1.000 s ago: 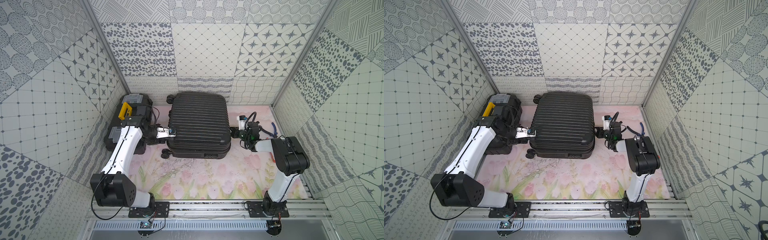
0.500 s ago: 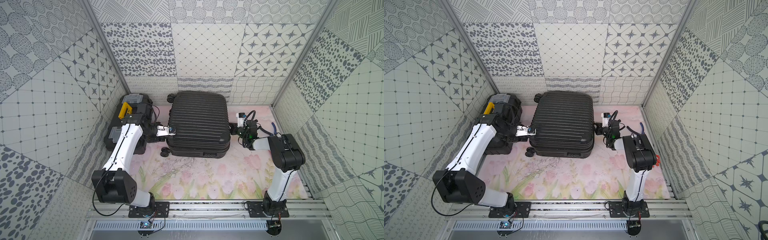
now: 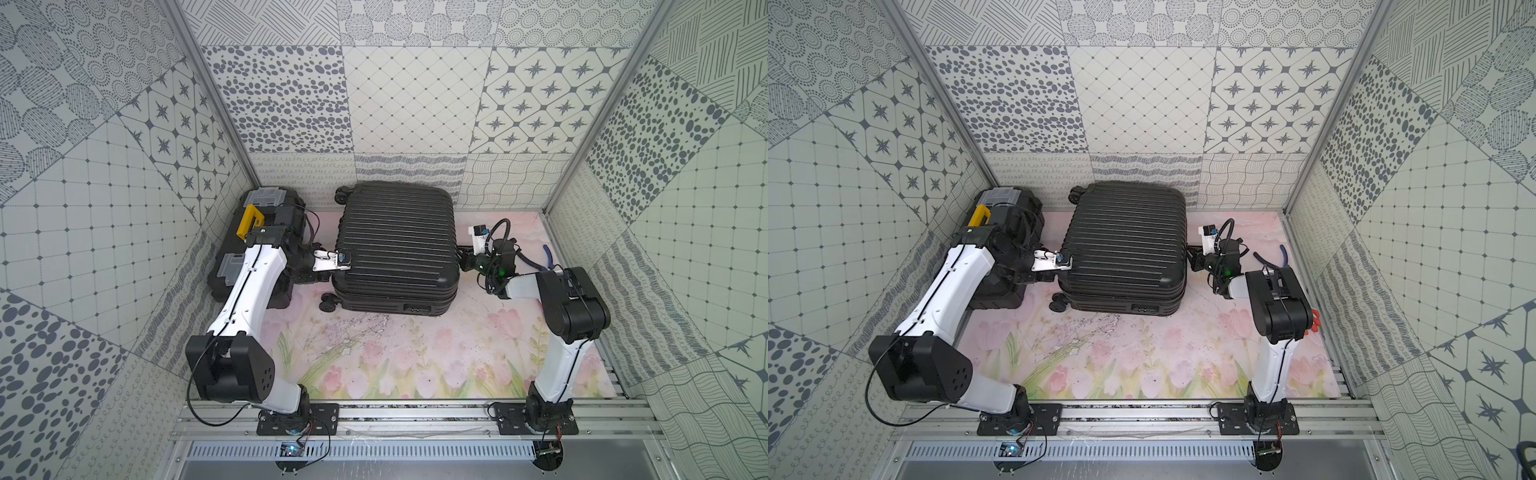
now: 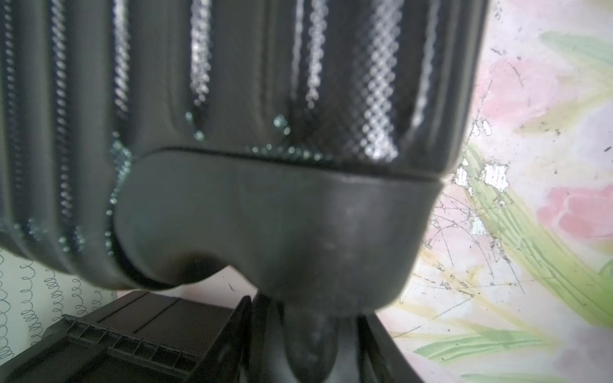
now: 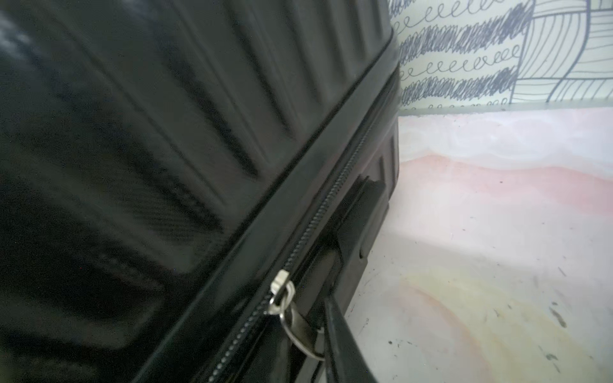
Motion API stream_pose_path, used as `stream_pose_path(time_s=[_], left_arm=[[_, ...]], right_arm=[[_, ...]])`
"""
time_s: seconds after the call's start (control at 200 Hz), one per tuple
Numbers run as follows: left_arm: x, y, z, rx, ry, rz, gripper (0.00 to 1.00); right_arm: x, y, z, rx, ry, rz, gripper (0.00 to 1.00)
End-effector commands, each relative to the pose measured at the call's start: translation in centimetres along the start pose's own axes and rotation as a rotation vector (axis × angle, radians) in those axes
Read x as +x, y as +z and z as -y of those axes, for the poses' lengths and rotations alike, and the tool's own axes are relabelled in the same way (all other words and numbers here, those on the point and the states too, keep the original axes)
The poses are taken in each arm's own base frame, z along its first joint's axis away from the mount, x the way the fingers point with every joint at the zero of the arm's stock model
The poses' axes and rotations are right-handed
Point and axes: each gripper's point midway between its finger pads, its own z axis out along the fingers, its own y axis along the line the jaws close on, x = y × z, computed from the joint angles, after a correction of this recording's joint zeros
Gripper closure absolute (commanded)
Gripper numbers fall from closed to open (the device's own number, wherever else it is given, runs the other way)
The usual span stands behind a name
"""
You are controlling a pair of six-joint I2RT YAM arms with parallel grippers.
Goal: Close the suitcase zippers
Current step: Zip the zipper on the suitcase.
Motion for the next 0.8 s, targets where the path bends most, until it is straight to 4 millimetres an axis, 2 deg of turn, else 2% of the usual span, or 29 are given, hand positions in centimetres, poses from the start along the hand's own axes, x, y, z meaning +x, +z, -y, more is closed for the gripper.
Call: stream_pose_path(time_s=[0.0, 0.16, 0.33, 0.52, 0.675, 0.795], left_arm=[[-2.1, -1.2, -4.1, -0.162, 0.027, 0.116, 0.98], [-2.1, -1.2, -3.9, -0.155, 0.020, 0.114, 0.99], [-1.7, -1.2, -3.9, -0.148, -0.053, 0.100, 0.99], [-1.8, -1.2, -4.4, -0.177, -0.207, 0.123, 0.98], [-1.8, -2.0, -4.8, -0.218, -0.315, 0.126, 0.94], [-1.6, -2.1, -4.5, -0.227, -0.377, 0.124, 0.95]], right_arm=[[-2.3, 0.3, -2.1, -0.100, -0.094, 0.061, 0.88], [-2.4, -0.3, -1.7, -0.092, -0.077, 0.065, 0.96], [-2.0, -1.3, -2.6, -0.113, -0.076, 0.019, 1.00], [0.8, -3.8, -3.7, -0.092, -0.022, -0.052, 1.00], [3.4, -5.0, -4.9, -0.069, 0.009, -0.129, 1.00], [4.4, -6.2, -5.5, -0.054, 0.029, -0.147, 1.00]])
